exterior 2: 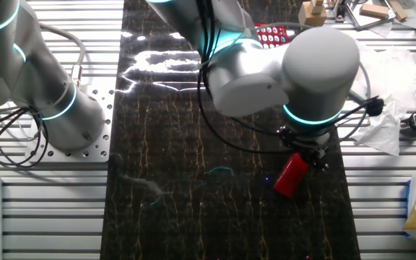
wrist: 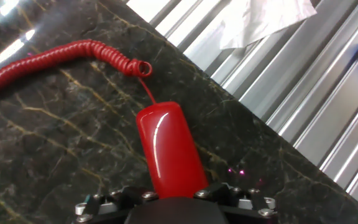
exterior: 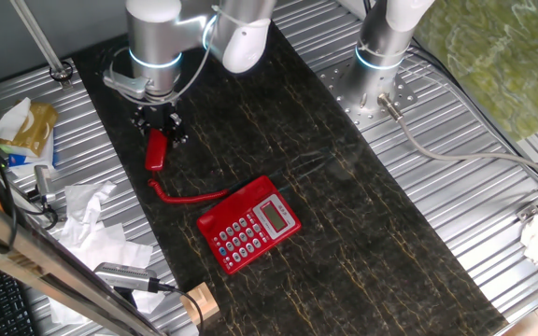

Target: Place the handset of the telephone on the corresponding phone cradle

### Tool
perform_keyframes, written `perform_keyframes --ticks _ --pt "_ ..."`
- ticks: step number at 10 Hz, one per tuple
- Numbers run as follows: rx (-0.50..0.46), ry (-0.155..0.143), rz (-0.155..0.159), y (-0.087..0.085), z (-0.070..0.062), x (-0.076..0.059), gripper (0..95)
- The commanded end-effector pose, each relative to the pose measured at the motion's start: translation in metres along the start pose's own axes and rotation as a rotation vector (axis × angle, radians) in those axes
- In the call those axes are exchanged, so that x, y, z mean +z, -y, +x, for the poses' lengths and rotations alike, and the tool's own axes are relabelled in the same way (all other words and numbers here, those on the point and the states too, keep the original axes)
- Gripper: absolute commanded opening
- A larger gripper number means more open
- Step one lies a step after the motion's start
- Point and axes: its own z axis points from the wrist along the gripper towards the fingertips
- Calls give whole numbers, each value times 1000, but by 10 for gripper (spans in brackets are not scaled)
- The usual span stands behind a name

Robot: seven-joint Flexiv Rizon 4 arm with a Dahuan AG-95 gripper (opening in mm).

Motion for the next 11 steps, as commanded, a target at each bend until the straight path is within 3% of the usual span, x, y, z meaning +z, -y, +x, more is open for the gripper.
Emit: perform_keyframes --ticks 1,9,11 --pt "12 -1 3 0 0 0 0" --pt "40 -4 -8 -1 -2 -9 0" --pt "81 -19 -19 -4 -5 -21 0"
